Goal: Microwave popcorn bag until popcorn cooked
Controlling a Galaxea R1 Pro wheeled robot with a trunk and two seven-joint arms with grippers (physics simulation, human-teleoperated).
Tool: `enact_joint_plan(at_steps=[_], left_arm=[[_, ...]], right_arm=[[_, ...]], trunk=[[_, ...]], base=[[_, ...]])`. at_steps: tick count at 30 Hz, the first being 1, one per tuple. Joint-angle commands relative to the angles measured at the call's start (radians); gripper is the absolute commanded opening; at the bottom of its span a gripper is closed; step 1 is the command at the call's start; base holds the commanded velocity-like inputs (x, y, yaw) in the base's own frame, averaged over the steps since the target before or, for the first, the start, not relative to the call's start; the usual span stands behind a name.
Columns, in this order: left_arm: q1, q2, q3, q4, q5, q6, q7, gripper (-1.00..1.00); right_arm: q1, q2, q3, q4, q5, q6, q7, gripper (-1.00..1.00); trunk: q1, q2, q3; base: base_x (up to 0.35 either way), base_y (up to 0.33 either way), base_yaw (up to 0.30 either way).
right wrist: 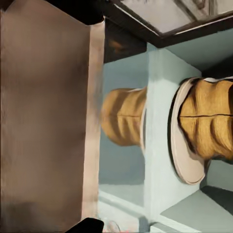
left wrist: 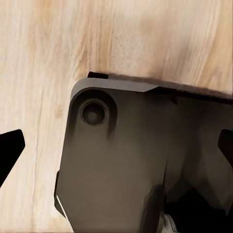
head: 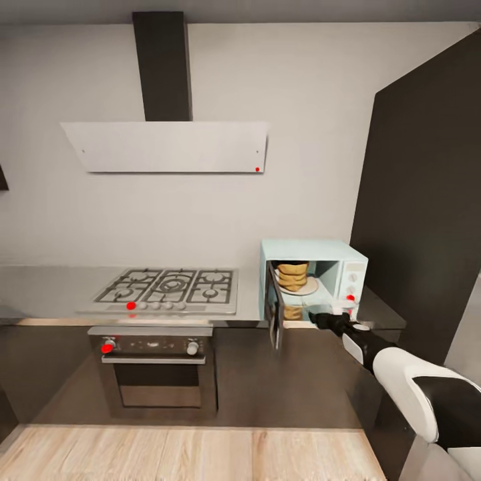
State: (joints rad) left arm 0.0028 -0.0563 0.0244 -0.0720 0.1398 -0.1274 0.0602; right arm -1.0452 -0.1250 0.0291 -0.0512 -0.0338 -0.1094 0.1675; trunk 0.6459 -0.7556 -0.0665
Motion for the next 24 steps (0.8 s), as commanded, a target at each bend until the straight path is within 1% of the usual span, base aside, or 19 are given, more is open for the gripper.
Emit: enact_joint_plan(at_steps=[1,3,4,5,6,7,8,11,14,16,19,24], left_arm=[[0.000,0.000,0.002,-0.002,0.006,-0.001,0.001,1.00],[0.000,0.001,0.002,-0.002,0.006,-0.001,0.000,1.00],[0.000,0.001,0.002,-0.002,0.006,-0.001,-0.002,1.00],[0.000,0.001,0.002,-0.002,0.006,-0.001,-0.003,1.00],[0.000,0.001,0.002,-0.002,0.006,-0.001,-0.004,1.00],[0.000,0.001,0.002,-0.002,0.006,-0.001,-0.005,1.00],[0.000,0.001,0.002,-0.002,0.006,-0.001,-0.006,1.00],[0.000,0.001,0.002,-0.002,0.006,-0.001,-0.006,1.00],[0.000,0.001,0.002,-0.002,0.006,-0.001,-0.006,1.00],[0.000,0.001,0.002,-0.001,0.006,-0.001,-0.006,1.00],[0.000,0.002,0.002,-0.001,0.006,-0.001,-0.006,1.00],[0.000,0.003,0.002,0.000,0.007,-0.001,-0.005,1.00]], right_arm=[[-0.001,-0.015,0.003,0.022,-0.003,0.001,0.028,1.00],[-0.001,-0.026,0.003,0.051,0.005,0.003,0.057,1.00],[-0.001,-0.033,0.004,0.070,0.033,0.004,0.083,1.00],[0.002,-0.037,0.004,0.075,0.055,0.005,0.092,1.00],[0.014,-0.041,0.003,0.079,0.094,0.005,0.102,1.00],[0.028,-0.043,0.003,0.081,0.118,0.005,0.106,1.00],[0.057,-0.044,0.003,0.082,0.147,0.005,0.110,1.00],[0.139,-0.044,0.004,0.083,0.184,0.006,0.114,1.00],[0.186,-0.037,0.003,0.083,0.208,0.008,0.113,1.00],[0.241,-0.032,0.003,0.083,0.219,0.009,0.108,1.00],[0.326,-0.030,0.003,0.084,0.221,0.011,0.100,1.00],[0.413,-0.028,0.001,0.085,0.217,0.013,0.093,1.00]], trunk=[[0.000,-0.001,-0.001],[0.000,-0.001,-0.001],[0.000,-0.001,-0.001],[0.000,-0.001,-0.001],[0.000,-0.001,-0.001],[0.000,-0.001,-0.001],[0.000,-0.001,-0.001],[0.000,-0.001,-0.001],[0.000,-0.001,-0.001],[0.000,-0.001,-0.001],[0.000,-0.001,-0.001],[0.000,-0.001,-0.001]], base=[[-0.335,0.000,0.000],[-0.281,0.000,0.000],[-0.118,0.000,0.000],[-0.076,0.000,0.000],[-0.039,0.000,0.000],[-0.025,0.000,0.000],[-0.013,0.000,0.000],[-0.004,0.000,0.000],[0.000,0.000,0.000],[0.000,0.000,0.000],[0.000,0.000,0.000],[0.000,0.000,0.000]])
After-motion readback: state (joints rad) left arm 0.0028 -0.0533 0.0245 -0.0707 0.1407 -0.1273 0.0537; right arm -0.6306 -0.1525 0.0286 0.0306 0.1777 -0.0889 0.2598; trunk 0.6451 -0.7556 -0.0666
